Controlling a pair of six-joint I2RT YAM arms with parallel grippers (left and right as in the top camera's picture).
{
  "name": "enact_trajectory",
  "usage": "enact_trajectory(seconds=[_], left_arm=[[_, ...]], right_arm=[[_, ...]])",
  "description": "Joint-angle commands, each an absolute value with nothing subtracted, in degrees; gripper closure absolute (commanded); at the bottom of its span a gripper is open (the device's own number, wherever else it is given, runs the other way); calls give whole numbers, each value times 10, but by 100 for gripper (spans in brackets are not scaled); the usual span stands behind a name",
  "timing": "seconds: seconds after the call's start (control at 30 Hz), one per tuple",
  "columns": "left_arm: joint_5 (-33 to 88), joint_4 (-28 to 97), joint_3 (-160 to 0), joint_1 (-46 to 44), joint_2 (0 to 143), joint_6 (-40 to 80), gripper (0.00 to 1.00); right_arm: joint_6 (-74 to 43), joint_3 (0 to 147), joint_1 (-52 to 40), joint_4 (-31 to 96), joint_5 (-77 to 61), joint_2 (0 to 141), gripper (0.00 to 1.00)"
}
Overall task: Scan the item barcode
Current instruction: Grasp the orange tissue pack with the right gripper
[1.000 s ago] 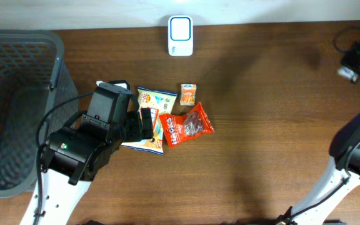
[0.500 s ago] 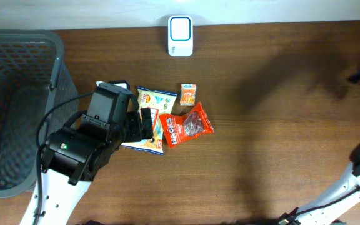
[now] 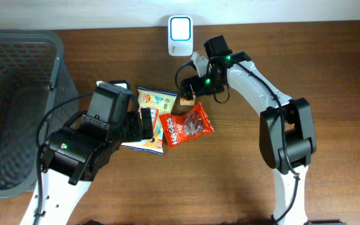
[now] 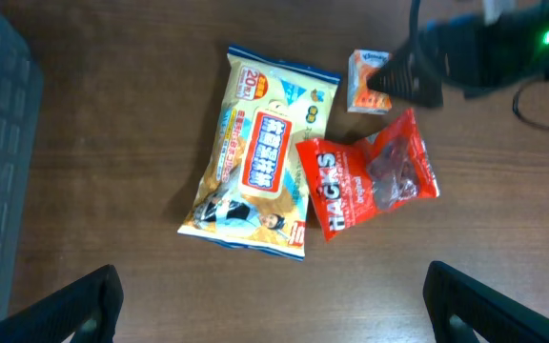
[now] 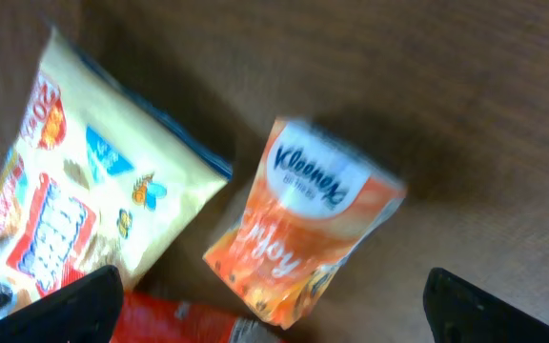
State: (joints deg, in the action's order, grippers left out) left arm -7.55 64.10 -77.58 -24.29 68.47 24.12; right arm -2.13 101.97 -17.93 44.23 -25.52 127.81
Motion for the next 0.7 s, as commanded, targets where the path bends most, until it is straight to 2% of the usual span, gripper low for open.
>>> enact_trajectory(seconds=[0.0, 0.03, 0.1, 0.2, 0.27, 0.3, 0.4, 0.43, 0.57, 0.67], left_arm=[[-78, 640, -777, -242, 683, 248, 1], [-78, 640, -777, -242, 683, 248, 1], [-78, 640, -777, -242, 683, 248, 1], [-78, 640, -777, -242, 683, 248, 1], [-78, 640, -777, -242, 683, 248, 1], [-78, 640, -777, -242, 683, 248, 1], [-78, 640, -777, -242, 683, 248, 1], [-78, 640, -777, -242, 683, 248, 1], [-78, 640, -777, -242, 683, 248, 1], [-78, 640, -777, -242, 683, 248, 1]], right_arm=[[-100, 1021, -178, 408, -248, 1280, 11], [-100, 1020, -182, 402, -248, 1280, 15], [-100, 1018, -188, 393, -247, 1280, 45], [-102, 1018, -204, 389, -246, 1298, 52], [-103, 1018, -215, 394, -203, 1316, 67], [-125, 1018, -216, 405, -155, 1317, 70], [-139, 1024, -211, 451, -62, 1316, 69], [-138, 1040, -205, 475, -61, 1314, 62], [-138, 1180, -177, 627, -5, 1314, 53], [-138, 1199, -182, 643, -106, 1314, 52]])
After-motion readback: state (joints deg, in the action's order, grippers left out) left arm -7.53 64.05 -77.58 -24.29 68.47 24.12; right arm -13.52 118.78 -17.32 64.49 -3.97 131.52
